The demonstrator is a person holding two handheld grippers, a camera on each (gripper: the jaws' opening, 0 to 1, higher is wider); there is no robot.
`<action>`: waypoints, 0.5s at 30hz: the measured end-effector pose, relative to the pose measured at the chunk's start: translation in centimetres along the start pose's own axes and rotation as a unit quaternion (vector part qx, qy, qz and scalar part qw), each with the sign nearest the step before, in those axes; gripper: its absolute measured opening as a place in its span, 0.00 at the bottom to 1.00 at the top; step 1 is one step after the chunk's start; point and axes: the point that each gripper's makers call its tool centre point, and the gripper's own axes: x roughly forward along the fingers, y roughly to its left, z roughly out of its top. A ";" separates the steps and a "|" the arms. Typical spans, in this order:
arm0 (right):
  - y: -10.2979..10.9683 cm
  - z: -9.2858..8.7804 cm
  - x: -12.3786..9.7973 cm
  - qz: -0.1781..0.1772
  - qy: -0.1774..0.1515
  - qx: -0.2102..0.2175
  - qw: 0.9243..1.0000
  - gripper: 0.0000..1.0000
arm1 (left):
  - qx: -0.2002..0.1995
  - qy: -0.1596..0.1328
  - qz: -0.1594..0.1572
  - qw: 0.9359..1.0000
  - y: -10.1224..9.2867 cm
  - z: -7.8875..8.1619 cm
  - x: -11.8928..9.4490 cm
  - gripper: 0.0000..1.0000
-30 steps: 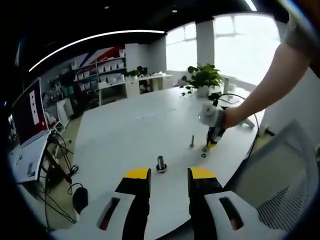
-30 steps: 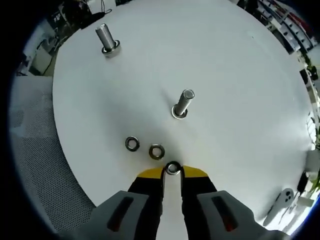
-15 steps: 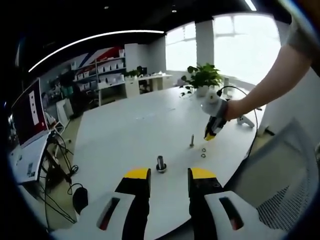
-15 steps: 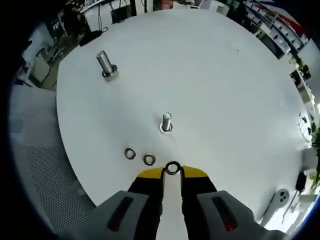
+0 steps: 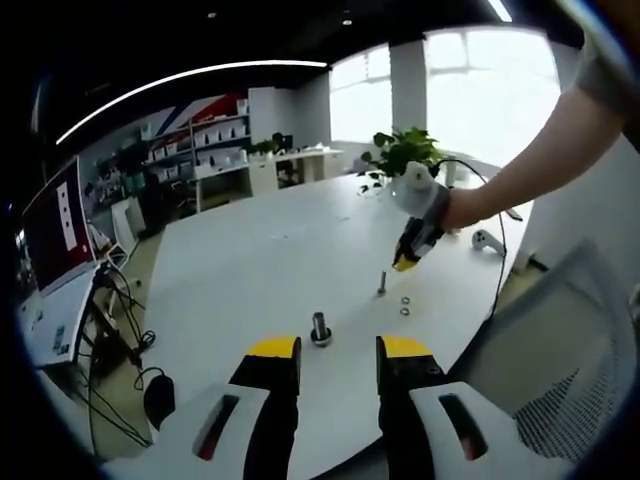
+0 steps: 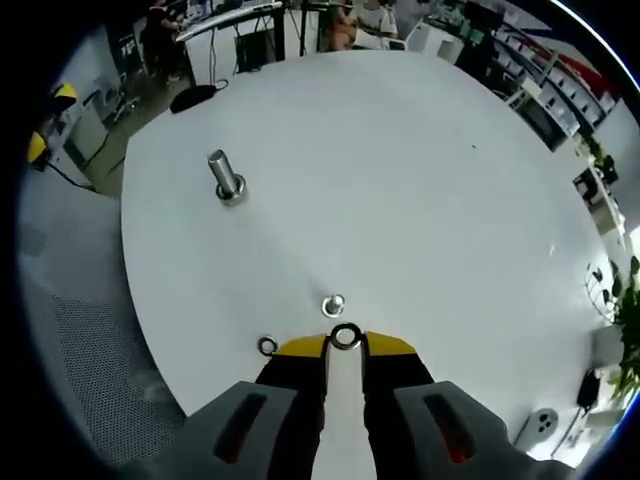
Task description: Place the washer onto the threaded stud by aligning its center hole with the stud, sliding it down to the base, and recovering from edge contact or off-axis alignment until the washer reaches the visible bottom stop.
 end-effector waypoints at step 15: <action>0.5 1.6 0.6 0.006 -0.004 -0.019 1.000 0.14 | -0.001 -0.002 -0.001 1.000 0.0 0.1 -0.1 0.28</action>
